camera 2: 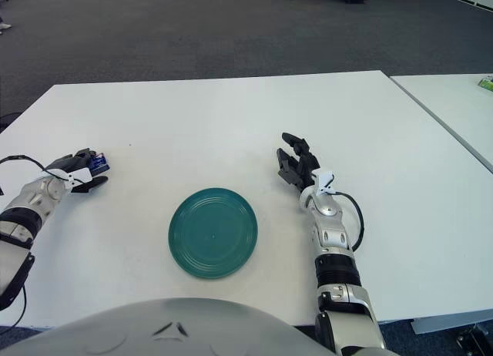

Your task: Put the gum into the plate.

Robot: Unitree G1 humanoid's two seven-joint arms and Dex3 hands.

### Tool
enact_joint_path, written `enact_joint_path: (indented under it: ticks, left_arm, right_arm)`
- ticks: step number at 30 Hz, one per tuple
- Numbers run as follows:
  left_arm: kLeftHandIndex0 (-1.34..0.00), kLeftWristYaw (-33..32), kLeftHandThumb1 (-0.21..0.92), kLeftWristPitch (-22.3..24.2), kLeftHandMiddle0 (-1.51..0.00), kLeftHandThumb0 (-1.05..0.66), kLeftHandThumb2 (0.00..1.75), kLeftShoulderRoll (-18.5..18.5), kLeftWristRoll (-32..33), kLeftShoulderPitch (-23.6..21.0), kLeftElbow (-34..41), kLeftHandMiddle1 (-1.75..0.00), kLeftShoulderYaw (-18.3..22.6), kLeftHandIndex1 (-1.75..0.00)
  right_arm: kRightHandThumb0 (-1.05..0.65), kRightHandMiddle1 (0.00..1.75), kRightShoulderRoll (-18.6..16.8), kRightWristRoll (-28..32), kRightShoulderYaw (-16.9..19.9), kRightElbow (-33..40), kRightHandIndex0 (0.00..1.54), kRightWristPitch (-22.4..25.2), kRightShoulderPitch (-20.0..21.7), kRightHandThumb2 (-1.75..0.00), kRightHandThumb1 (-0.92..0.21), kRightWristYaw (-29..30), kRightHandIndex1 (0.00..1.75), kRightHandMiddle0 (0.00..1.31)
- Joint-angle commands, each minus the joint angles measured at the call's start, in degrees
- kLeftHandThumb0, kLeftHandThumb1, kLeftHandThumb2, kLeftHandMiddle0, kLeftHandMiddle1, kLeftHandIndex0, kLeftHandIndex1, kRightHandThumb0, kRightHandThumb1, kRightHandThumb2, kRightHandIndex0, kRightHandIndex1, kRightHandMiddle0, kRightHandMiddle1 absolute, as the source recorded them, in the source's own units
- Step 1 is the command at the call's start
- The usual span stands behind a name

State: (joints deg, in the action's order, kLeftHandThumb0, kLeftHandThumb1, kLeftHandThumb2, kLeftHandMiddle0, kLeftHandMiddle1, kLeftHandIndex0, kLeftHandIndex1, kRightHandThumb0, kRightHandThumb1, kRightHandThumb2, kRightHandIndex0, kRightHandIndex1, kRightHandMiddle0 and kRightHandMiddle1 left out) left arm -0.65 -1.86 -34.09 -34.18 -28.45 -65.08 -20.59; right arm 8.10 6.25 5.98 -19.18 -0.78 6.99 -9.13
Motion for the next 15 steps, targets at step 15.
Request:
enact_joint_path:
  ticks: [15]
  left_arm:
    - [-0.36,-5.23,0.91,0.2,-0.6,-0.56,0.3,5.28,3.04,2.65,-9.85,-0.14,1.13,-1.25]
  right_arm:
    - [-0.54,0.62,-0.28,0.32,0.48,-1.03,0.36,1.01,-0.88,-0.77,-0.92,-0.07,0.0,0.0]
